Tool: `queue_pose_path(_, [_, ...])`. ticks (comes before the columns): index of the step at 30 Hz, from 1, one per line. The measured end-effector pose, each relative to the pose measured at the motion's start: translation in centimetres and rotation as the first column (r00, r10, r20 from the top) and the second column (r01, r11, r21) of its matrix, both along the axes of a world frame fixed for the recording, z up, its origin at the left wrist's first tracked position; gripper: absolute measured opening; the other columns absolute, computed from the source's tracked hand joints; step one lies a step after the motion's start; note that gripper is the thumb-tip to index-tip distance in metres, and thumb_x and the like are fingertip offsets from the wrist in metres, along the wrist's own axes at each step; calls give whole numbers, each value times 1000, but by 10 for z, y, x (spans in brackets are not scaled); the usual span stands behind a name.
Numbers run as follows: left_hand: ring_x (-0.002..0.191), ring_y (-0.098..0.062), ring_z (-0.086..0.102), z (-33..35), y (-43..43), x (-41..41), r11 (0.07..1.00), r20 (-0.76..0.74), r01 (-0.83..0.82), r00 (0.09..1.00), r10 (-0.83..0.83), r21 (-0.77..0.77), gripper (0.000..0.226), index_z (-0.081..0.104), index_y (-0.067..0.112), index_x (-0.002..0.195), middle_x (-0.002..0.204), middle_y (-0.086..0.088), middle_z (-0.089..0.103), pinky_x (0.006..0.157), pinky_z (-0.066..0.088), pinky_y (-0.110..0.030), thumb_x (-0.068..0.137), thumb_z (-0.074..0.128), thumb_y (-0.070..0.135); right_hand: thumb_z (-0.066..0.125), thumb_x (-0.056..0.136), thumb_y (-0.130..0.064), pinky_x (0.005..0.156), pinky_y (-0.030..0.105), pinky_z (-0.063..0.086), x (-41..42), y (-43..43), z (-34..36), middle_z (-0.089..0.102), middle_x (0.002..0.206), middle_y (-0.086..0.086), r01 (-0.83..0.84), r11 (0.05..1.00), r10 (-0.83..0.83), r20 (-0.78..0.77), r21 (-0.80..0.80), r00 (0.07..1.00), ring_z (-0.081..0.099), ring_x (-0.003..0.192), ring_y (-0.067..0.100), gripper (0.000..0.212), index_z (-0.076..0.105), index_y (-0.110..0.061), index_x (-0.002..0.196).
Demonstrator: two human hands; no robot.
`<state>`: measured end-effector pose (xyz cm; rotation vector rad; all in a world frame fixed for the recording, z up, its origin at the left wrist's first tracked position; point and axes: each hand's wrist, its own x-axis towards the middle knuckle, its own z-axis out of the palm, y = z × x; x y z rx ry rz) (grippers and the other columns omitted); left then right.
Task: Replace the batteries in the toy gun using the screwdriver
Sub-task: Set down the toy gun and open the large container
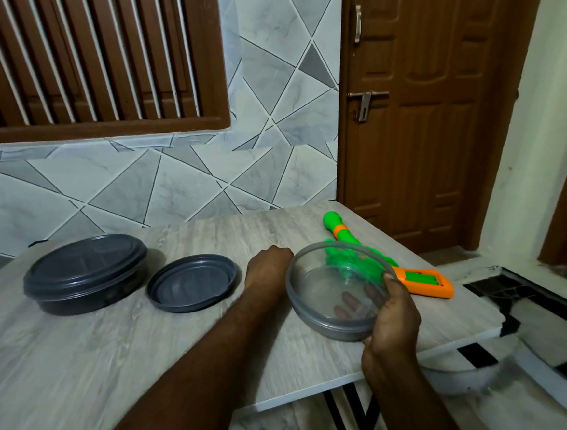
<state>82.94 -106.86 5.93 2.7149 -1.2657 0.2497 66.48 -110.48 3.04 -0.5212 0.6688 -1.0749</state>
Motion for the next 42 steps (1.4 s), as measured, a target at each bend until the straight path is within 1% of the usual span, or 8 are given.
queue_pose_path(14, [90,-30,68,-2,6,6,992,-109,-44,994,30,-122,14,70,11,94,97,-10,69,73,53,-33,90,57,14,54,97,-31,79,58,57,-3,1,2,63,121,9,-12,1000,12,-5,10,1000,70,93,38,31,59,-22,126])
queue_pose_path(18, [94,-34,70,16,14,15,920,-86,-58,996,26,-388,11,77,10,95,98,-16,75,69,45,-28,86,71,13,55,97,-31,73,56,59,-3,-1,1,64,119,9,-10,1000,10,-7,-1,1000,71,92,39,28,62,-22,122])
queue_pose_path(22, [92,-25,73,51,21,-4,700,-2,142,980,-201,-700,15,81,14,100,95,-11,78,69,44,-24,89,71,16,54,97,-32,73,55,59,1,2,-1,63,119,7,13,999,-14,-37,-40,999,72,91,36,30,60,-23,125])
queue_pose_path(24, [88,-21,74,60,20,-20,747,16,323,922,-386,-581,17,81,15,101,94,-8,79,74,51,-27,85,75,17,53,97,-32,71,54,60,2,3,-2,64,118,7,17,998,-19,-41,-53,999,72,90,35,30,61,-23,125])
queue_pose_path(27, [87,-24,72,50,10,-37,834,12,451,881,-472,-318,19,82,16,99,91,-10,78,76,55,-35,82,76,24,52,97,-29,68,46,60,3,1,-4,66,117,8,30,996,-35,-56,-85,998,71,95,30,30,63,-21,124])
queue_pose_path(32, [102,-29,67,29,3,-47,902,11,423,906,-424,-91,24,78,21,109,105,-10,75,83,53,-34,87,73,28,55,93,-30,97,52,52,6,-2,-8,71,114,1,50,983,-78,-155,-176,985,67,106,18,20,70,-31,106])
queue_pose_path(38, [98,-19,70,36,21,-41,886,-81,427,891,-446,-179,48,71,13,124,109,-6,76,90,56,-33,81,83,30,54,96,-28,102,48,48,6,-4,-10,69,119,-2,21,983,-53,-168,-185,984,65,109,14,28,66,-25,122])
queue_pose_path(42, [90,-15,72,40,50,-21,752,-40,331,903,-428,-571,20,79,11,103,97,-4,79,85,54,-29,88,77,24,56,95,-31,99,48,51,6,-8,-13,70,118,-1,10,986,-38,-165,-165,986,65,109,19,26,66,-26,118])
